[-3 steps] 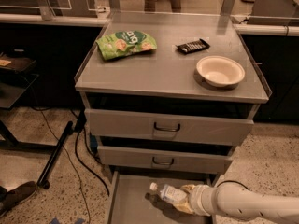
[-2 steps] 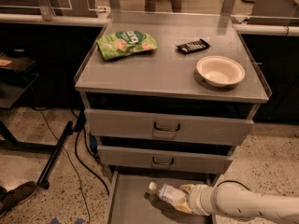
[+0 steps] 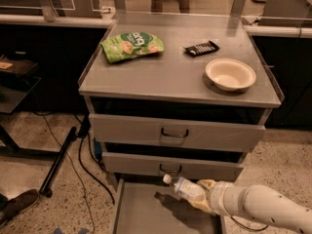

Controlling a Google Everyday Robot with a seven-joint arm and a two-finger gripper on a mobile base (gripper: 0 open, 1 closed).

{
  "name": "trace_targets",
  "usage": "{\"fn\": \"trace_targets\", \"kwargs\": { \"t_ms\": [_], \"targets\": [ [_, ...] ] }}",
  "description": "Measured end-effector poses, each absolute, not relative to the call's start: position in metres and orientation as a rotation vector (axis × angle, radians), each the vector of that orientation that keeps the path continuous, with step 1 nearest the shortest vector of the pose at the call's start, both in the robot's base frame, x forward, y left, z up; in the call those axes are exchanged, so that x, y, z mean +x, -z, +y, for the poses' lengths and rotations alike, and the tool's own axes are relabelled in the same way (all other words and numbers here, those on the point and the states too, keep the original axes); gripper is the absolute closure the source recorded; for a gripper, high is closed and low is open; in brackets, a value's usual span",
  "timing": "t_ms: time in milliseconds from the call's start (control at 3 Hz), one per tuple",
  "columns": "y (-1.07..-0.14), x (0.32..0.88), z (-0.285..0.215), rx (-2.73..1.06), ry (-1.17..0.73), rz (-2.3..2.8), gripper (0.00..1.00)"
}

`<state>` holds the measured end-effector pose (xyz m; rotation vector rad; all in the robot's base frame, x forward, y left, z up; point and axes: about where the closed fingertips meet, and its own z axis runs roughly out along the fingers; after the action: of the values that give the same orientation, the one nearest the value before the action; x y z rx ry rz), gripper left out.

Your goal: Pick blue plastic bottle from bottom drawer and place on counter

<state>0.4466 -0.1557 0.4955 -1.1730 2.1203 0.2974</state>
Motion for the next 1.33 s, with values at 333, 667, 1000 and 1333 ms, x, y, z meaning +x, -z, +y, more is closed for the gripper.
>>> {"fn": "trace_targets", "kwargs": {
  "t_ms": [333,667,1000,1333],
  "targets": [
    [-0.538,0.443,-0.171,-1.168,-0.225,2.097,1.00],
    [-0.548,0.445,-0.171,-1.163,-0.243,2.098,1.00],
    [-0.586,0.441,-0.172,-1.169,-0.194,2.063,1.00],
    [-0.648,0.434,-0.177,-1.178,-0.112,1.984,1.00]
  ]
}}
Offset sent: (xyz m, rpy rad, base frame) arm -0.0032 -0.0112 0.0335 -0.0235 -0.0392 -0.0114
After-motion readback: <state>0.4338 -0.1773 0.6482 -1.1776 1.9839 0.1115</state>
